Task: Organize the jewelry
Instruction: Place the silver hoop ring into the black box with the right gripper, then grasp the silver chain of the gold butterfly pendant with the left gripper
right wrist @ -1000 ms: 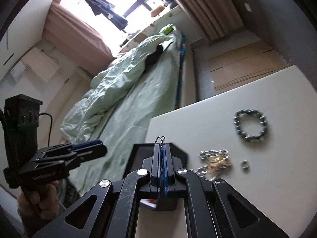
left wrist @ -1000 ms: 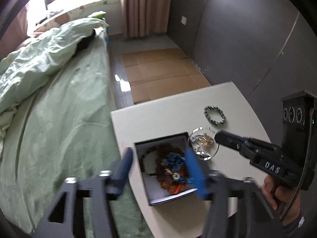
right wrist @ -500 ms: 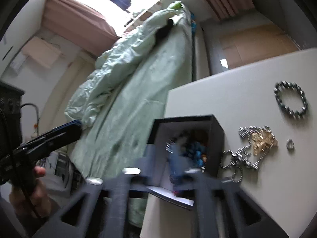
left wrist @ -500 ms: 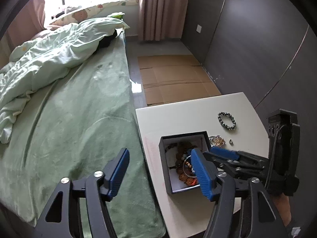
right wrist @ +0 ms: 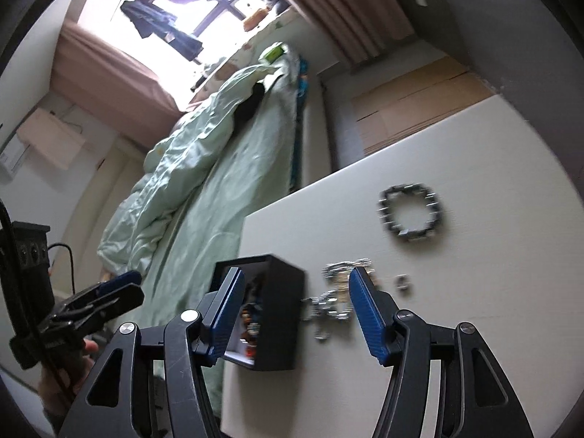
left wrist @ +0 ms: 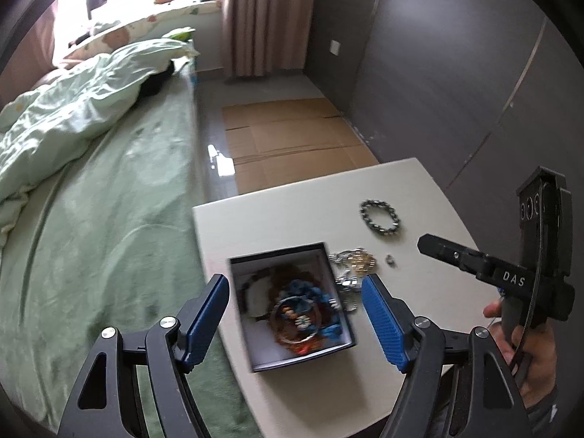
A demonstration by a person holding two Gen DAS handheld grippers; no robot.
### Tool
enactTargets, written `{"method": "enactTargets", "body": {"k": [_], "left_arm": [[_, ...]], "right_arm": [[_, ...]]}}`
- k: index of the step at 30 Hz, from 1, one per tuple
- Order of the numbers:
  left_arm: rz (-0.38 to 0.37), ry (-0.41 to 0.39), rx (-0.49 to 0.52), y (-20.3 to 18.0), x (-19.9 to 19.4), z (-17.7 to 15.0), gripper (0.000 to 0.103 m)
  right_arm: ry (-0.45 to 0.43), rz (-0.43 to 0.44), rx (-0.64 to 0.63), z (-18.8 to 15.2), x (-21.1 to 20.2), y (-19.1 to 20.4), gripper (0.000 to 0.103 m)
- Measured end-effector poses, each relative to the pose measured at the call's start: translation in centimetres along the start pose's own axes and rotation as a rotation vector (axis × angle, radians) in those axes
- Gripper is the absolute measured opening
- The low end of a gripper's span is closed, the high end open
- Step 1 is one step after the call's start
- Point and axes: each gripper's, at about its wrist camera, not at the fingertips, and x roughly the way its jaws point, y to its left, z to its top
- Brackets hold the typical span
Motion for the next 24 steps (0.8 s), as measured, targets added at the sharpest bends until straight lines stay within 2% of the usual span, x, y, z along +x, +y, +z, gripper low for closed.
{"method": "enactTargets", "body": {"k": [7,9,11,16,24], "left_arm": [[-0.020,0.018,0.065,-3.7,2.3,0.7,0.076],[-0.023,0.032,0.095,-4.8,3.1,0.8,0.076],[-0.023,0.049,0.125,-6.0,4.0,0.7,0.075],[-0.013,0.128,0.180,-8.1,6.6,0.3,0.050],[0.016,0.270,0.239,-9.9,10.7,-0.2,0.041]], "right_arm": [[-0.007,-0.053,0.007,0.7,-2.1,-2.8,0.060],[-0.004,-0.062,0.014,0.8,-2.6,-3.6,0.065],[-0.010,-0.075,0.021,1.0,-3.1,-4.4,0.075],[-0.027,-0.084,0.058,1.5,-4.3,-6.5,0.076],[-0.047,-0.079,0.118,1.7,-6.1,-9.4,0.076]]}}
